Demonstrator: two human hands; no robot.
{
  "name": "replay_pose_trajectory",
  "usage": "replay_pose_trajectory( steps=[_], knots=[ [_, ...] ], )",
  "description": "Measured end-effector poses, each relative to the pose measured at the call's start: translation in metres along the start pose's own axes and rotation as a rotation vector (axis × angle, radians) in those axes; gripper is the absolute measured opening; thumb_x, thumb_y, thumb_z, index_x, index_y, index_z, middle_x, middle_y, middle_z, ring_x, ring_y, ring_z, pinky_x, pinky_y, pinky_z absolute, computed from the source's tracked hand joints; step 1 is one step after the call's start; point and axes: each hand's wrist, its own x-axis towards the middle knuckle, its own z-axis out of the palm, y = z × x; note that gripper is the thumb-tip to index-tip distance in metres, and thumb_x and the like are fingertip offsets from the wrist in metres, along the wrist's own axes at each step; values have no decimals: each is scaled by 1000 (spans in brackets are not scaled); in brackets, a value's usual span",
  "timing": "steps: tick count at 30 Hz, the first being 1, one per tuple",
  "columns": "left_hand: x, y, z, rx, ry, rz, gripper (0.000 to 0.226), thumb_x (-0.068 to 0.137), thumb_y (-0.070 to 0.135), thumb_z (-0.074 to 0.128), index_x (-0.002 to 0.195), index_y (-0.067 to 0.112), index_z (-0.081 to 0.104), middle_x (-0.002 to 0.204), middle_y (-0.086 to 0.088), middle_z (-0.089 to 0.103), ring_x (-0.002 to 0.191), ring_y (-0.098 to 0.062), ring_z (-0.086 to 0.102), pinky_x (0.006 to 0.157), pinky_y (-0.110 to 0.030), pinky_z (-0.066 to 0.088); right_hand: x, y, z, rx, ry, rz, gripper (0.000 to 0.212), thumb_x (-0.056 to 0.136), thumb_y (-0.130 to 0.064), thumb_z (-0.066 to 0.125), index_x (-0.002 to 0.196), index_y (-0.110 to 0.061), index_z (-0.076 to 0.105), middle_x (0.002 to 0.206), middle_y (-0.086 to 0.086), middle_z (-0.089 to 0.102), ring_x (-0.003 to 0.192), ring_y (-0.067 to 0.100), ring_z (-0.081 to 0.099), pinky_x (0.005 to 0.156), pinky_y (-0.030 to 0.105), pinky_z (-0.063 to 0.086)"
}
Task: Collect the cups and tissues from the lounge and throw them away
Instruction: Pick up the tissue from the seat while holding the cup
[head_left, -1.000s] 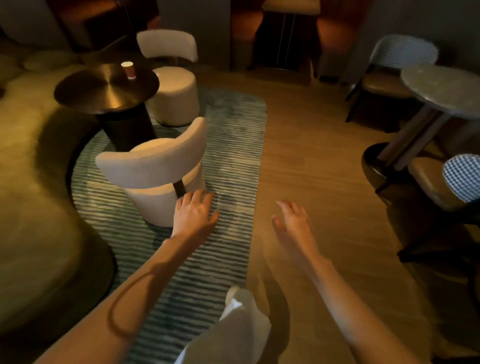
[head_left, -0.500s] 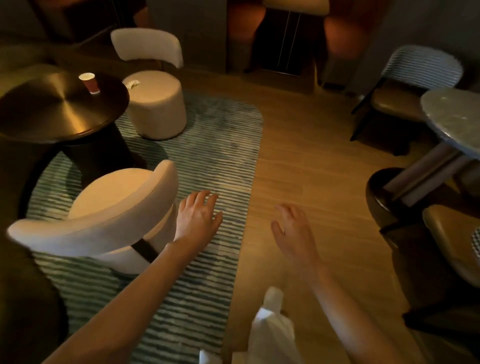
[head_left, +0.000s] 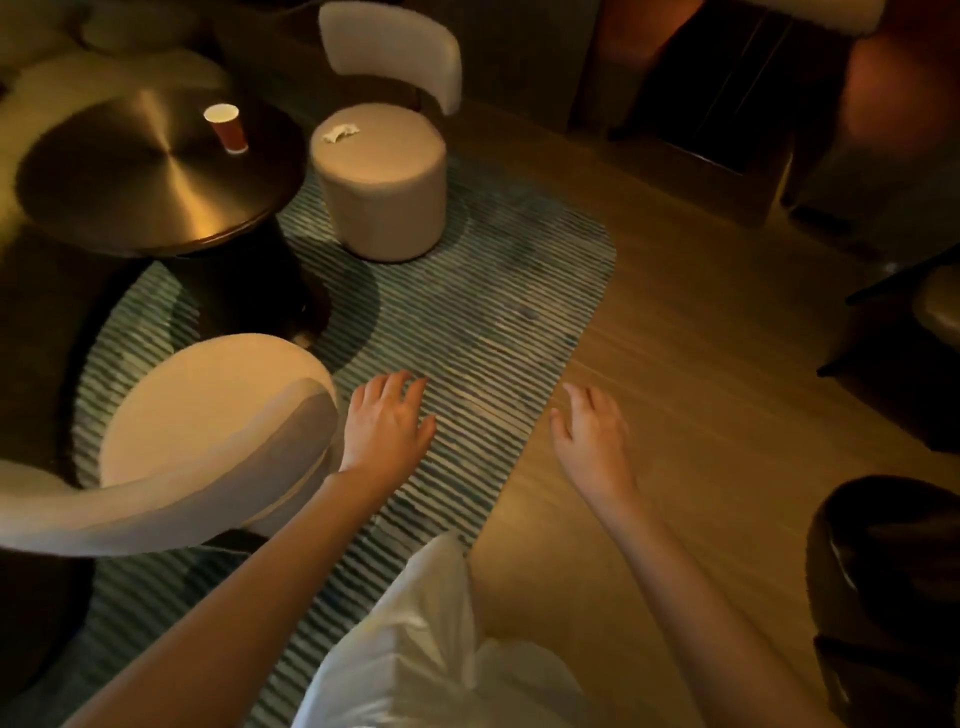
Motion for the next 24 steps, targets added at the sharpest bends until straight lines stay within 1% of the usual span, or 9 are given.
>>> replay_pose_trajectory(
  steps=[2, 5, 9, 13, 16, 18, 21, 24],
  knots=[
    [34, -11, 9, 15, -17, -42, 50, 94, 36, 51, 137, 10, 46, 139, -14, 46, 130, -33, 39, 108, -45, 31, 43, -5, 13, 1, -66, -35, 41, 97, -28, 45, 134, -11, 47, 130, 9, 53, 121, 24, 46, 98, 37, 40],
    [96, -33, 17, 48, -37, -60, 51, 94, 36, 51, 137, 10, 45, 139, -15, 46, 130, -33, 39, 108, -45, 31, 114, -22, 27, -17, -129, -90, 42, 98, -28, 45, 137, -11, 44, 133, 8, 50, 125, 23, 43, 103, 37, 39],
    [179, -65, 0, 97, -44, -122, 52, 94, 38, 50, 137, 10, 45, 140, -13, 45, 131, -32, 38, 108, -45, 29, 208, -56, 27, -8, -157, -125, 43, 99, -29, 44, 138, -11, 43, 137, 7, 47, 129, 22, 39, 107, 37, 36],
    [239, -103, -21, 140, -36, -183, 51, 93, 39, 49, 136, 12, 46, 139, -11, 47, 130, -31, 39, 106, -46, 31, 280, -93, 38, -33, -191, -205, 43, 100, -31, 42, 139, -13, 42, 138, 5, 46, 131, 20, 38, 107, 38, 35],
    [270, -136, -33, 143, -17, -258, 50, 93, 40, 49, 134, 12, 48, 136, -11, 50, 128, -31, 42, 106, -46, 33, 327, -117, 52, -42, -220, -222, 43, 100, -31, 41, 139, -13, 41, 140, 5, 44, 133, 20, 36, 108, 38, 34],
    [289, -161, -36, 133, 0, -314, 49, 93, 39, 51, 133, 10, 50, 134, -12, 51, 126, -32, 43, 105, -48, 34, 359, -133, 66, -79, -257, -265, 44, 100, -33, 40, 141, -14, 40, 143, 4, 42, 136, 20, 33, 110, 38, 32],
    [322, -200, -38, 114, -16, -447, 51, 92, 40, 49, 133, 11, 49, 136, -13, 50, 126, -32, 42, 106, -47, 32, 412, -160, 91, -137, -322, -337, 47, 101, -35, 38, 144, -16, 36, 148, 4, 37, 140, 20, 28, 114, 38, 27],
    [361, -242, -45, 104, 14, -565, 51, 92, 41, 49, 134, 11, 49, 137, -12, 49, 129, -32, 40, 107, -46, 30, 476, -193, 116, -140, -375, -415, 48, 101, -34, 38, 144, -15, 35, 150, 4, 36, 141, 20, 26, 114, 39, 26]
  ],
)
